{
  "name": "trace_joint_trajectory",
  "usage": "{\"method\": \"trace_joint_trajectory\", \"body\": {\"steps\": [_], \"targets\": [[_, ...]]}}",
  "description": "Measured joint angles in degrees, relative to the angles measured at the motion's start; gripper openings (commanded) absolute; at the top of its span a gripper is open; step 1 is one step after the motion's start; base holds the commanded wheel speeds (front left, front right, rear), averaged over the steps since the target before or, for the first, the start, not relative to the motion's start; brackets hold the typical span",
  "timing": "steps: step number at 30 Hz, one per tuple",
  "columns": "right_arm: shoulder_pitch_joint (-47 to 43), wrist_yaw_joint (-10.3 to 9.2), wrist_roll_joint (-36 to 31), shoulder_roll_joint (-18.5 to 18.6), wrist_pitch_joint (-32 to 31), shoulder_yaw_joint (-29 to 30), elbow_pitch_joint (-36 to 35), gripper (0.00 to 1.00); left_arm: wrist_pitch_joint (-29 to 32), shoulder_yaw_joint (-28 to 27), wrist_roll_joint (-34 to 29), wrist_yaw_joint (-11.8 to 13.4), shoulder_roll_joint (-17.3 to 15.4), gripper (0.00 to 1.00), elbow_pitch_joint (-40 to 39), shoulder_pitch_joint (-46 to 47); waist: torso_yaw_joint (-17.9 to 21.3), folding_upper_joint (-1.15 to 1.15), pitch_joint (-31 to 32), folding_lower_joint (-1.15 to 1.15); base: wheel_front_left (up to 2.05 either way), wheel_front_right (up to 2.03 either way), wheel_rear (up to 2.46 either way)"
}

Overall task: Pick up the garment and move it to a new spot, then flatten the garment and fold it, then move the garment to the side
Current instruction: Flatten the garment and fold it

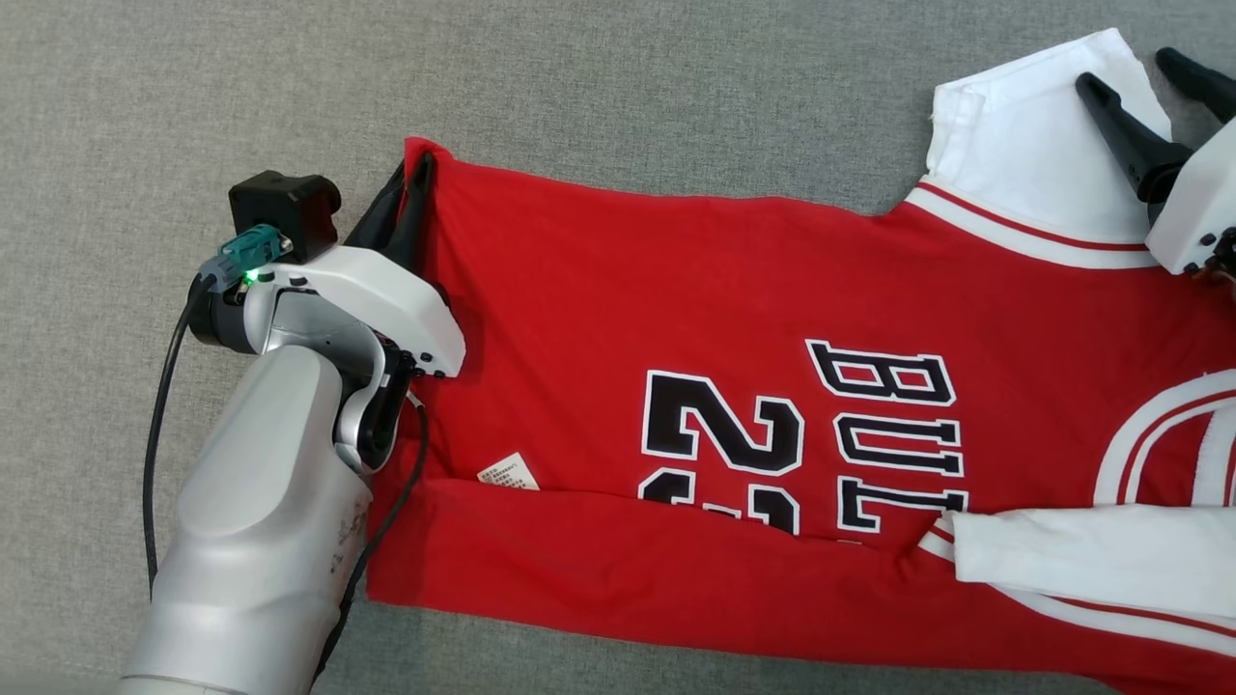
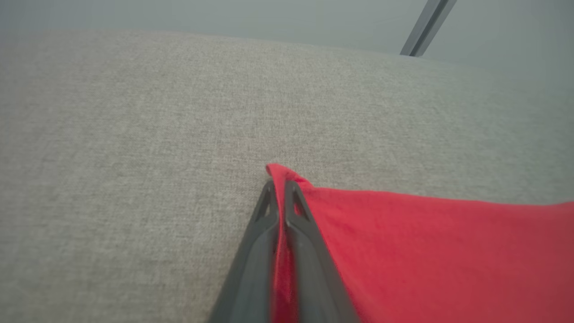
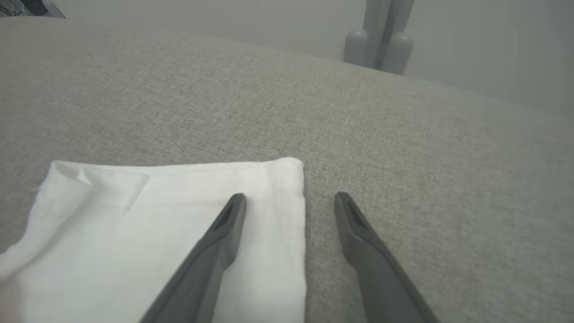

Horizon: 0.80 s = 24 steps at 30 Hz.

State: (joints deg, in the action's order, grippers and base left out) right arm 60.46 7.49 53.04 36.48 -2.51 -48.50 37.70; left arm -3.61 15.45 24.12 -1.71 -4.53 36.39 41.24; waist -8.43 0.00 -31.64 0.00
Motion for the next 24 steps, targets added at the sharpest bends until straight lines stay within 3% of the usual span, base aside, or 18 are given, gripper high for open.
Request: {"method": "trace_joint_trajectory", "body": {"steps": [2, 3, 4, 5, 13, 24], "targets": [[1.18, 0.00, 1.46, 0.51, -1.37, -2.05, 0.12, 1.00, -0.30, 0.21, 0.05, 0.00, 0.09, 0.00, 0.24, 0.13, -0.14, 0.00, -0.03, 0.00, 0.00, 0.00, 0.00], [1.86, 0.00, 2.20, 0.96, -2.03, -2.87, 0.14, 0.57, -0.48, 0.30, 0.07, 0.00, 0.15, 0.00, 0.33, 0.18, -0.23, 0.00, -0.03, 0.00, 0.00, 0.00, 0.00], [2.43, 0.00, 3.02, 1.30, -2.49, -3.75, 0.18, 0.39, -0.68, 0.38, 0.08, 0.00, 0.19, 0.00, 0.38, 0.19, -0.30, 0.00, -0.04, 0.00, 0.00, 0.00, 0.00], [2.73, 0.00, 3.80, 1.52, -2.55, -4.34, 0.19, 0.00, -0.94, 0.49, 0.08, 0.00, 0.22, 0.00, 0.43, 0.20, -0.34, 0.00, -0.01, 0.00, 0.00, 0.00, 0.00], [4.75, 0.00, 8.11, 3.11, 2.68, -8.12, -1.52, 0.00, -3.59, 0.87, -0.44, 0.92, -0.13, 0.00, -1.45, -0.05, 0.00, 0.00, 0.72, 0.00, 0.00, 0.00, 0.00], [1.99, 0.00, 12.07, 6.46, 13.33, -11.36, -7.78, 0.00, -3.37, -0.70, -0.69, 4.22, -4.44, 0.00, -14.12, -7.21, 2.29, 0.00, 4.85, 0.00, 0.00, 0.00, 0.00]]}}
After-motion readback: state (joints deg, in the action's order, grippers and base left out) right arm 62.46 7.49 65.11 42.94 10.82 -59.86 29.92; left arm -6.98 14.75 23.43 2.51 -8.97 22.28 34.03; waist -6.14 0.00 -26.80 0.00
